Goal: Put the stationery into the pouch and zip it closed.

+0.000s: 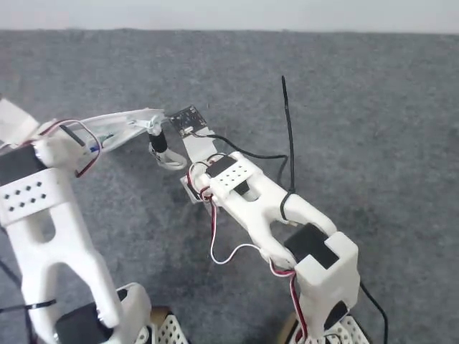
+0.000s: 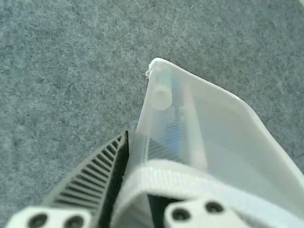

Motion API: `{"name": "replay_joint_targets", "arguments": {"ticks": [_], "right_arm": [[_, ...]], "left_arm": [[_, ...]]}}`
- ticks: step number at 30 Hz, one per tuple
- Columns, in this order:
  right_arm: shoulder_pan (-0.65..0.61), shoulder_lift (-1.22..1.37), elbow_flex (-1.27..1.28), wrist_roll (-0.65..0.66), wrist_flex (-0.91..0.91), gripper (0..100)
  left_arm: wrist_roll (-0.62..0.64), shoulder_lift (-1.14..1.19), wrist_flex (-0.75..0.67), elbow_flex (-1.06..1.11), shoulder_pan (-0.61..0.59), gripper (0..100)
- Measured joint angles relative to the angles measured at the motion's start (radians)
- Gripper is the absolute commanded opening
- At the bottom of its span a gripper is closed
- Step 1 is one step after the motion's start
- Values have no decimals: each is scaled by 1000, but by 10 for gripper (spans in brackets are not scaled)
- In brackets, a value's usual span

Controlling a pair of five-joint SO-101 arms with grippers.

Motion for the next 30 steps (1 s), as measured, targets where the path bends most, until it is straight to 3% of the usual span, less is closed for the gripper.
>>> {"name": "replay_joint_targets", "arguments": {"ticks": [9, 17, 30], "right_arm": [[-3, -72, 2, 0, 150, 6], [-3, -316, 153, 0, 157, 6], [-5, -772, 566, 127, -170, 6]], "left_arm": [[0, 0, 0, 0, 0, 12], [0, 0, 0, 0, 0, 12], [0, 0, 0, 0, 12, 12]]}}
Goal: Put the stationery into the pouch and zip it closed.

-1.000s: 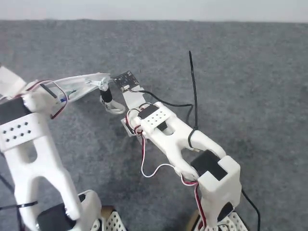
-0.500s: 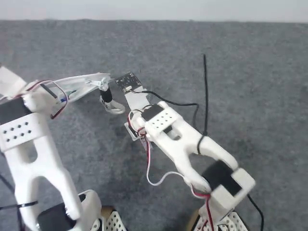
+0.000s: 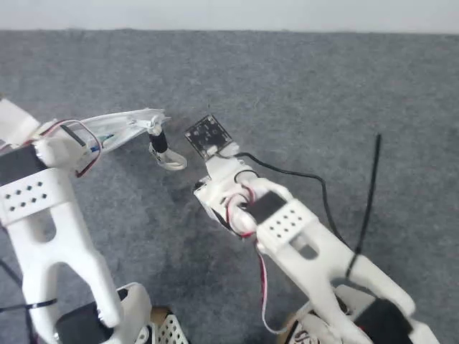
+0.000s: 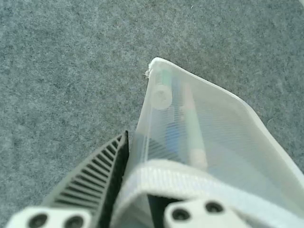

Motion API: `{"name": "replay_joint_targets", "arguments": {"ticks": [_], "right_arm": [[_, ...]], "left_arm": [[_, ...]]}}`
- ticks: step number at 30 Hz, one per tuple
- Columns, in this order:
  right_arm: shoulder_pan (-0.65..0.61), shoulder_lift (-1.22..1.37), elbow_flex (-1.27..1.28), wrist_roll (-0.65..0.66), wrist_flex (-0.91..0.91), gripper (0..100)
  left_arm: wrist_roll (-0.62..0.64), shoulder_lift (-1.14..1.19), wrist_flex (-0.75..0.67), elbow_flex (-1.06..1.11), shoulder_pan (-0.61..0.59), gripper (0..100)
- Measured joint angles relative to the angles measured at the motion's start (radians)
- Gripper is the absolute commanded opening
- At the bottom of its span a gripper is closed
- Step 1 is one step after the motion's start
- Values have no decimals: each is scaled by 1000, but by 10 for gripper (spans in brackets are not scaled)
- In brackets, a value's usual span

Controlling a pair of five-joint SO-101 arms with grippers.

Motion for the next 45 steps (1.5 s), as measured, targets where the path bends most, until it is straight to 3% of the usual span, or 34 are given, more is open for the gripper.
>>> {"name": "replay_joint_targets", "arguments": {"ticks": [20, 45], "right_arm": [[-44, -419, 114, -52, -38, 6], [-164, -460, 167, 41, -775, 6]], "left_arm": [[0, 3, 18, 2, 123, 12], [0, 3, 18, 2, 123, 12]]}}
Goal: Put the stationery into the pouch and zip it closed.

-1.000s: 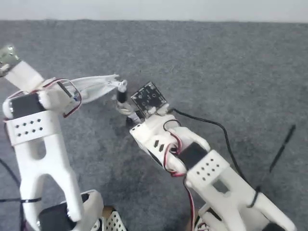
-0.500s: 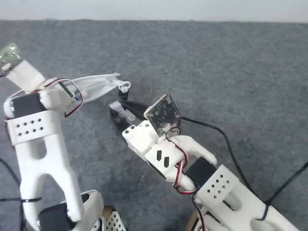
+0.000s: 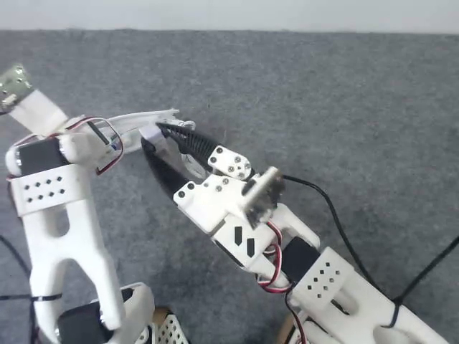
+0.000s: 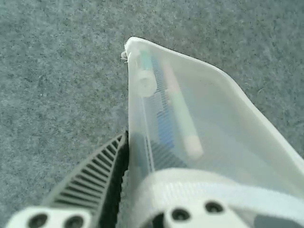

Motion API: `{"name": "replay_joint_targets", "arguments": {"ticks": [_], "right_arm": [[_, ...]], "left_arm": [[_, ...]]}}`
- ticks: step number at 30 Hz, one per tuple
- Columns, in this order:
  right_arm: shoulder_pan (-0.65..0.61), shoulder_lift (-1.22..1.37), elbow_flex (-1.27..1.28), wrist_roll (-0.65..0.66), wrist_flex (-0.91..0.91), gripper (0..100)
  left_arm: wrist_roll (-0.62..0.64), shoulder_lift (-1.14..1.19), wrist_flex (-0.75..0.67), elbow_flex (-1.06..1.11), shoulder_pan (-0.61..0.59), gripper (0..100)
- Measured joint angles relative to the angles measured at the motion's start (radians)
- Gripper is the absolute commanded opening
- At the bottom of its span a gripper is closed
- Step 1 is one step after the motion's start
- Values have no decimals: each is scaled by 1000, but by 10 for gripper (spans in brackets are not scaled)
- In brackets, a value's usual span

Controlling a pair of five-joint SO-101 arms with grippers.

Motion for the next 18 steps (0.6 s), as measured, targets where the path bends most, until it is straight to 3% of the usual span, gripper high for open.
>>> {"name": "replay_joint_targets", "arguments": {"ticks": [10, 18], "right_arm": [[-3, 295, 0, 0, -446, 6], [-2, 549, -2, 3, -651, 6]], "left_arm": [[0, -3, -12, 20, 0, 12], [0, -5, -15, 23, 0, 12]]}}
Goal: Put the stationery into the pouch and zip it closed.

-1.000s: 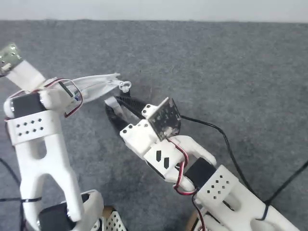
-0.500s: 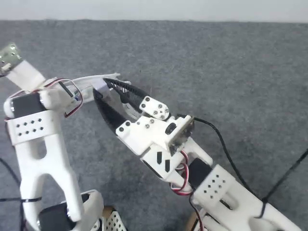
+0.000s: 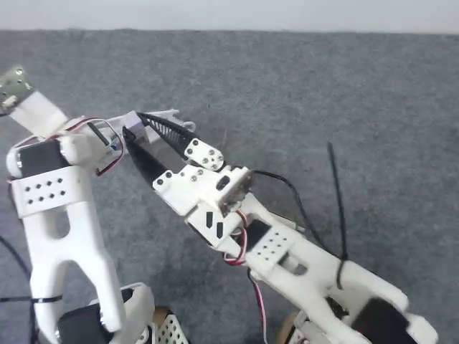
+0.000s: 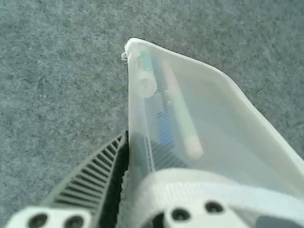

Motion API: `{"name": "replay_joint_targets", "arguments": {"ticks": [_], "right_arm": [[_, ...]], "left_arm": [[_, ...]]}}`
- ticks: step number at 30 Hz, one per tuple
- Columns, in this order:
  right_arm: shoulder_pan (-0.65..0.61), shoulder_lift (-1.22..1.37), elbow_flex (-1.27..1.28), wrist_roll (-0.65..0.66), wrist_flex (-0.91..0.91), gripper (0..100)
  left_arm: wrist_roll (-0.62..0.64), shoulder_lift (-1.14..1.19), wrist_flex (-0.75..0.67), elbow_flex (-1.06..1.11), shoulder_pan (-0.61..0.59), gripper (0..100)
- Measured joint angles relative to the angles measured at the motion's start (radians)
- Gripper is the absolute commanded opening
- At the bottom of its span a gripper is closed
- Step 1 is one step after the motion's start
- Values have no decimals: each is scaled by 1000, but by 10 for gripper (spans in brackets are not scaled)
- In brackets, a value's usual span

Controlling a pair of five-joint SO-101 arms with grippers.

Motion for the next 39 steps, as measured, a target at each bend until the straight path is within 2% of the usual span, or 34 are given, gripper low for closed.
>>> {"name": "replay_joint_targets", "arguments": {"ticks": [3, 14, 25, 31, 39], "right_arm": [[0, 89, -26, 6, -63, 6], [25, 379, -146, 170, -365, 6], [37, 499, -170, 210, -394, 13], [37, 502, -170, 210, -394, 179], [37, 502, -138, 213, -394, 141]], "left_arm": [[0, 0, 0, 2, 0, 12], [0, 0, -6, 3, 0, 12], [0, 0, -6, 3, 2, 12], [0, 0, -6, 3, 2, 12], [0, 0, -6, 3, 2, 12]]}}
